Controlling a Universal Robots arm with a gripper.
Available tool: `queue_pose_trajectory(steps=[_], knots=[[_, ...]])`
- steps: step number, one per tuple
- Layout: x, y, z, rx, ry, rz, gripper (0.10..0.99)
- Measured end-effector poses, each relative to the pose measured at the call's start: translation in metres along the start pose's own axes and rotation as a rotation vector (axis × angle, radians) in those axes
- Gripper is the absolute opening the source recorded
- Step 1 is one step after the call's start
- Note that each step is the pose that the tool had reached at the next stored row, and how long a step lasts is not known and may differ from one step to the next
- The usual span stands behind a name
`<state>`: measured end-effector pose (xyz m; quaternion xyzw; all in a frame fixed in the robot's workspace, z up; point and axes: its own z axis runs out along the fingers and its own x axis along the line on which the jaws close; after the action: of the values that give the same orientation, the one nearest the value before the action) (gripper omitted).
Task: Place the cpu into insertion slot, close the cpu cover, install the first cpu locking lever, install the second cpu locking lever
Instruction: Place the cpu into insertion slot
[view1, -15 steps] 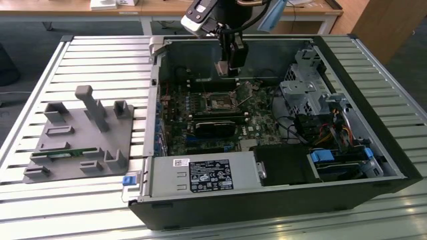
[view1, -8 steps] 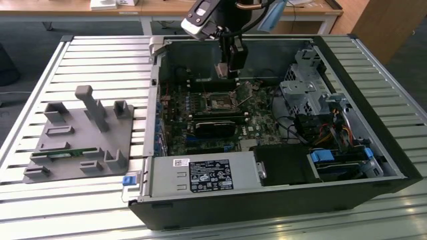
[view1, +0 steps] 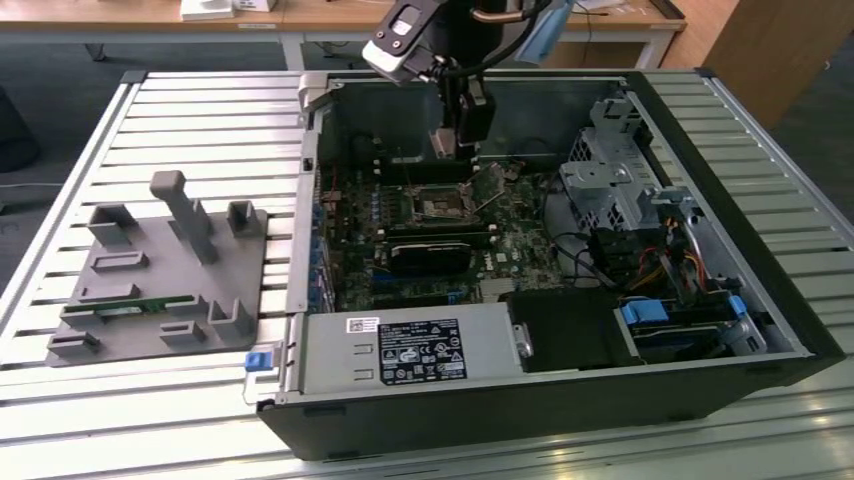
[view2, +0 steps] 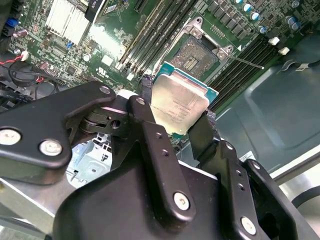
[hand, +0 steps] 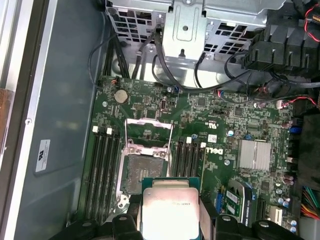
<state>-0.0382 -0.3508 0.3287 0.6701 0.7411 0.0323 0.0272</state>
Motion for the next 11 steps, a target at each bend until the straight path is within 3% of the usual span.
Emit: queue_pose_trajectory(steps=[11], knots=[[0.0,-0.0005,0.0055,0.001,-0.0056,-0.001,0.541]])
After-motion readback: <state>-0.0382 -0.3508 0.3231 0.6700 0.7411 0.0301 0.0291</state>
